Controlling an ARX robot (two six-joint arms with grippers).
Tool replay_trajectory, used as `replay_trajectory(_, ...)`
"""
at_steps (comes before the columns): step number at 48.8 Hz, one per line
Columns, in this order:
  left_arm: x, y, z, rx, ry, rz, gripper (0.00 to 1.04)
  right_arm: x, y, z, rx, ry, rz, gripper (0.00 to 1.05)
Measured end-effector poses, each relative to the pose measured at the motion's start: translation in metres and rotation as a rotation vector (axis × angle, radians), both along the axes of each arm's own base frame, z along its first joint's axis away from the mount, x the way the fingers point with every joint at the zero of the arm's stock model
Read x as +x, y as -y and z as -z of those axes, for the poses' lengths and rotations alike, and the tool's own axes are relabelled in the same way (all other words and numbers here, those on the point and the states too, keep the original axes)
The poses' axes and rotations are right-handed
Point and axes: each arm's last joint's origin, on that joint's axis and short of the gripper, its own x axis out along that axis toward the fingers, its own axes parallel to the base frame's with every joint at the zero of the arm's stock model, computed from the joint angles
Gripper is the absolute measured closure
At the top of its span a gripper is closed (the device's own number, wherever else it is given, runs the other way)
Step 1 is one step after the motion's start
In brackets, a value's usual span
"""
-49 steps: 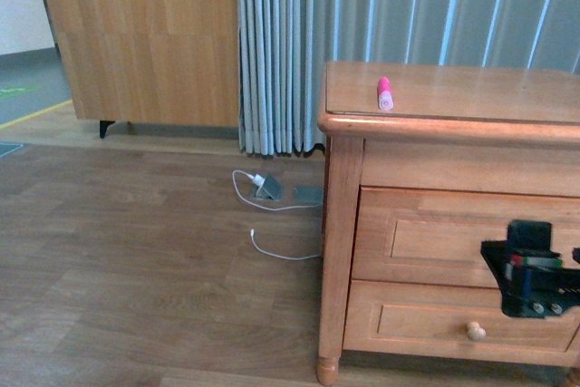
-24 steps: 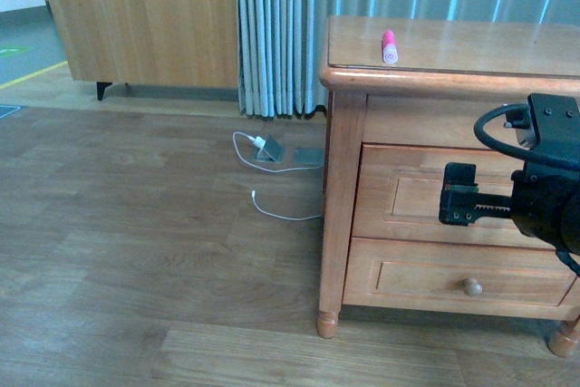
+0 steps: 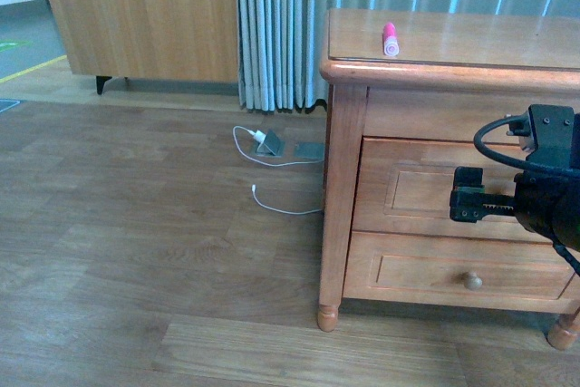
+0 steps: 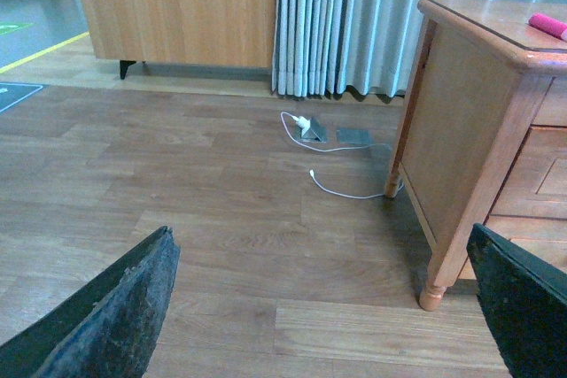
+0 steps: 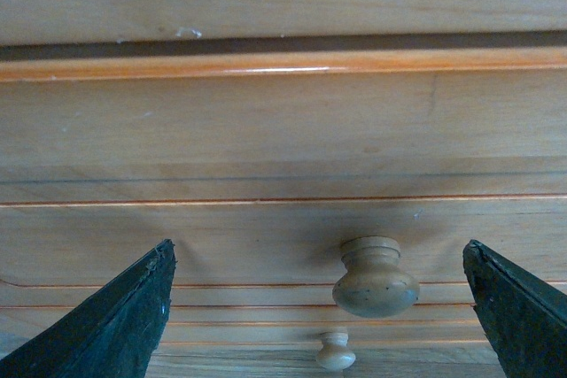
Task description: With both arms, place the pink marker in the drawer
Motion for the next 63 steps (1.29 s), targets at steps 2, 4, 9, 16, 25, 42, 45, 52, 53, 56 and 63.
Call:
replay_trajectory(2, 0.000, 0.000, 0.000, 0.000, 0.000, 0.000, 0.06, 0.000, 0.000, 0.001, -0.002, 0.000, 0.000, 0.08)
replay_trajectory(4, 0.000, 0.000, 0.000, 0.000, 0.000, 0.000, 0.06, 0.000, 0.000, 0.001, -0.006, 0.001, -0.002, 0.08)
replay_trajectory(9, 0.000, 0.000, 0.000, 0.000, 0.000, 0.000, 0.06, 0.002, 0.001, 0.002, -0.018, 0.001, -0.003, 0.08)
replay_trajectory(16, 0.000, 0.000, 0.000, 0.000, 0.000, 0.000, 0.06, 0.005, 0.004, 0.004, -0.020, -0.002, 0.006, 0.08)
replay_trajectory(25, 0.000, 0.000, 0.000, 0.000, 0.000, 0.000, 0.06, 0.005, 0.004, 0.005, -0.024, -0.006, 0.007, 0.08)
replay_trajectory(42, 0.000, 0.000, 0.000, 0.000, 0.000, 0.000, 0.06, 0.008, 0.009, 0.011, -0.041, -0.030, 0.015, 0.08)
replay_trajectory(45, 0.000, 0.000, 0.000, 0.000, 0.000, 0.000, 0.06, 0.008, 0.010, 0.011, -0.046, -0.026, 0.015, 0.08)
replay_trajectory(52, 0.000, 0.000, 0.000, 0.000, 0.000, 0.000, 0.06, 0.008, 0.010, 0.010, -0.052, -0.012, 0.016, 0.20)
replay_trajectory(53, 0.000, 0.000, 0.000, 0.000, 0.000, 0.000, 0.06, 0.008, 0.010, 0.010, -0.051, -0.010, 0.016, 0.23)
replay_trajectory(56, 0.000, 0.000, 0.000, 0.000, 0.000, 0.000, 0.06, 0.007, 0.010, 0.010, -0.051, -0.007, 0.016, 0.32)
replay_trajectory(63, 0.000, 0.000, 0.000, 0.000, 0.000, 0.000, 0.06, 0.006, 0.010, 0.011, -0.050, 0.002, 0.016, 0.57)
